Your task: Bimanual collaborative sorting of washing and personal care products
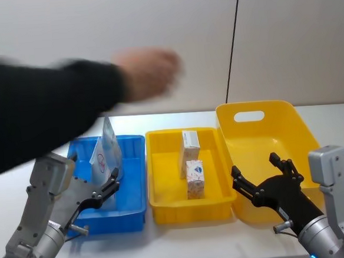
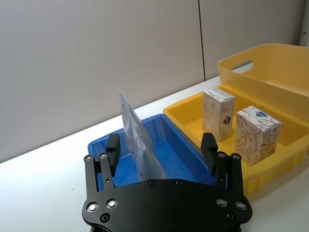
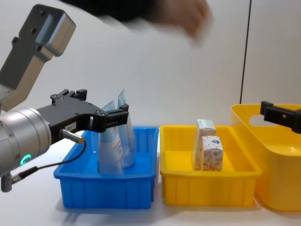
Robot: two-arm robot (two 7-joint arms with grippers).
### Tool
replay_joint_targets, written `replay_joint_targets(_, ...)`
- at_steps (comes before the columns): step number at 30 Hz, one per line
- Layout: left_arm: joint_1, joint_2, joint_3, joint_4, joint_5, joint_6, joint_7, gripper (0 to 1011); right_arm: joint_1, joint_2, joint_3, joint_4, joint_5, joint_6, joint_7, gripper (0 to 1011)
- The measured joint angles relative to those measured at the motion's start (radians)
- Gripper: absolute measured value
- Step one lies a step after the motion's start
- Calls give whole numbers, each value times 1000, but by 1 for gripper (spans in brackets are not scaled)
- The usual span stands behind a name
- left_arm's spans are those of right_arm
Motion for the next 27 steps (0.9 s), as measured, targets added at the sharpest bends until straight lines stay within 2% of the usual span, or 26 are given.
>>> replay_joint_targets(27,0,0,0,0,0,0,0,1002,0,0,0,0,0,0,0,1004)
